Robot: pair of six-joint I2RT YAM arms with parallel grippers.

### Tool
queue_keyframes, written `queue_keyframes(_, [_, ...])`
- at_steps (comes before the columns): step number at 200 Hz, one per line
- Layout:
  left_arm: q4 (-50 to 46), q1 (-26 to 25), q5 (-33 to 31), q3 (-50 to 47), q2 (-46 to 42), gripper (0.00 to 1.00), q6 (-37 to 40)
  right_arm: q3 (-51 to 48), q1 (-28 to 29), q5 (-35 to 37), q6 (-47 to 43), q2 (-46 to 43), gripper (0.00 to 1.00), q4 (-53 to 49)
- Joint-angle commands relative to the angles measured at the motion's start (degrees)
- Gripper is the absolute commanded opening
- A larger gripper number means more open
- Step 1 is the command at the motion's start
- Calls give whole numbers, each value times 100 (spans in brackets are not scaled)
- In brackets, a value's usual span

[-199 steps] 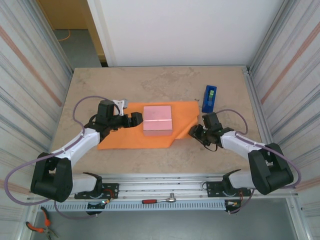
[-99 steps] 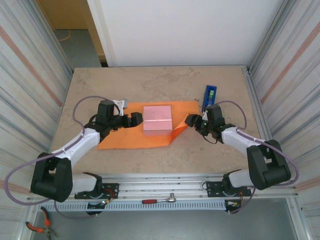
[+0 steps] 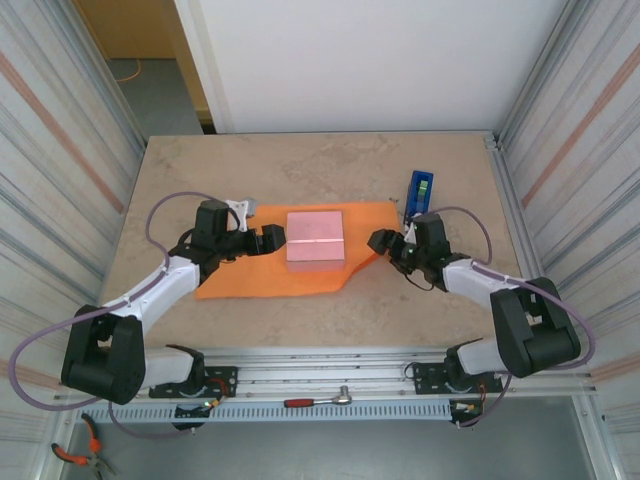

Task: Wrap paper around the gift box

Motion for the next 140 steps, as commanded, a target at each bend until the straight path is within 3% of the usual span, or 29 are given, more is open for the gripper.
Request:
queue_keyframes(1, [25,-30,147,86,18,90,87,-225,-27,-18,394,-356,75,293])
queue_keyframes(63, [5,-33,155,112,15,90,87,-405,-28,284,364,-914,73,-441])
queue_keyframes(140, [-157,-32,156,251,9,90,122,-404,-113,576,35,-1309,54,-1759])
